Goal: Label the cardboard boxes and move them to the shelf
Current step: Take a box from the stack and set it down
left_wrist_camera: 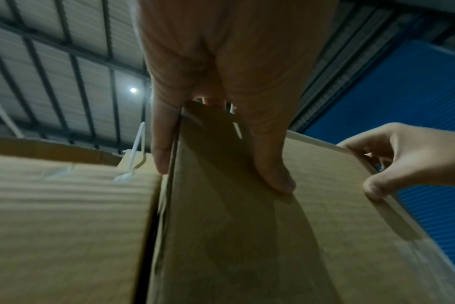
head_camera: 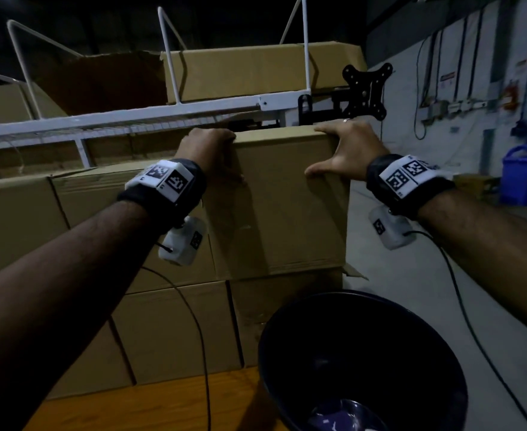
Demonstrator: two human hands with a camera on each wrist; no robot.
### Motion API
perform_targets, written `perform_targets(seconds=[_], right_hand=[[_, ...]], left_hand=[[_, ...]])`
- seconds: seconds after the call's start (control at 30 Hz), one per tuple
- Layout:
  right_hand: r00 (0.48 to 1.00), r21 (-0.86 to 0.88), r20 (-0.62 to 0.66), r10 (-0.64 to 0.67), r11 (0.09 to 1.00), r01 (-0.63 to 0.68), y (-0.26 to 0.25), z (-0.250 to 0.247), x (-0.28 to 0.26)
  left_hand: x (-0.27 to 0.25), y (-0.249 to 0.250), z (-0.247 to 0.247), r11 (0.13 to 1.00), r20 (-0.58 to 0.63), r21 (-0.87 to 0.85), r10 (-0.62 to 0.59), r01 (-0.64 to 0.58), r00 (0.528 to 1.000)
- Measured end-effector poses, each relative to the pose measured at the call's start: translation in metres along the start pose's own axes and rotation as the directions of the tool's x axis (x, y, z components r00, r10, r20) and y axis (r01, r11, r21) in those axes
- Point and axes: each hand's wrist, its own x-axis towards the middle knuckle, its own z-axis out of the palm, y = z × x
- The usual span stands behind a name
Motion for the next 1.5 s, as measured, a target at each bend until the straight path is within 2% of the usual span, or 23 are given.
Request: perform_targets(seconds=[0.1,0.3,0.5,0.63,0.87,1.0,1.23,1.3,1.43,1.5], right_hand=[[0.999,-0.008,0.027,0.022,1.0,-0.021,0.005,0.01,0.006],[0.997,-0.029,0.061,0.045,0.999,-0.043,0.017,0.029,0.012],[0.995,-0.057,0.084,0.051,0.997,-0.046,0.014,0.041,0.026],[0.994,-0.078,0.083,0.072,0.995,-0.065,0.015,0.047,0.031],[0.992,-0.173,0.084,0.099,0.981,-0.083,0.01,0.051,0.03],[0.993,-0.315,0.098,0.061,0.949,-0.027,-0.005,0.052,0.03],[0.989,-0.399,0.139,0.056,0.917,0.005,-0.016,0.058,0.03],[0.987,-0.41,0.16,0.033,0.912,0.036,-0.021,0.06,0.03],[0.983,-0.457,0.182,-0.018,0.884,0.101,-0.039,0.07,0.033],[0.984,-0.477,0.175,-0.029,0.872,0.111,-0.044,0.077,0.035]], left_hand=[[0.007,-0.008,0.01,1.0,0.0,-0.018,0.004,-0.004,1.0],[0.019,-0.015,0.036,0.998,-0.03,0.051,0.046,-0.044,0.998],[0.034,-0.018,0.046,0.965,-0.048,0.254,0.081,-0.066,0.996],[0.039,-0.013,0.053,0.936,-0.04,0.35,0.046,-0.03,0.998],[0.037,-0.013,0.061,0.918,-0.122,0.397,0.058,-0.004,0.991],[0.037,-0.012,0.064,0.921,-0.157,0.388,0.056,0.01,0.986],[0.021,-0.018,0.055,0.938,-0.2,0.346,0.1,-0.025,0.975],[0.016,-0.025,0.048,0.939,-0.178,0.344,0.057,0.007,0.982],[0.015,-0.052,0.048,0.952,-0.063,0.25,-0.165,0.176,0.984],[0.013,-0.068,0.053,0.962,-0.077,0.2,-0.176,0.188,0.981]])
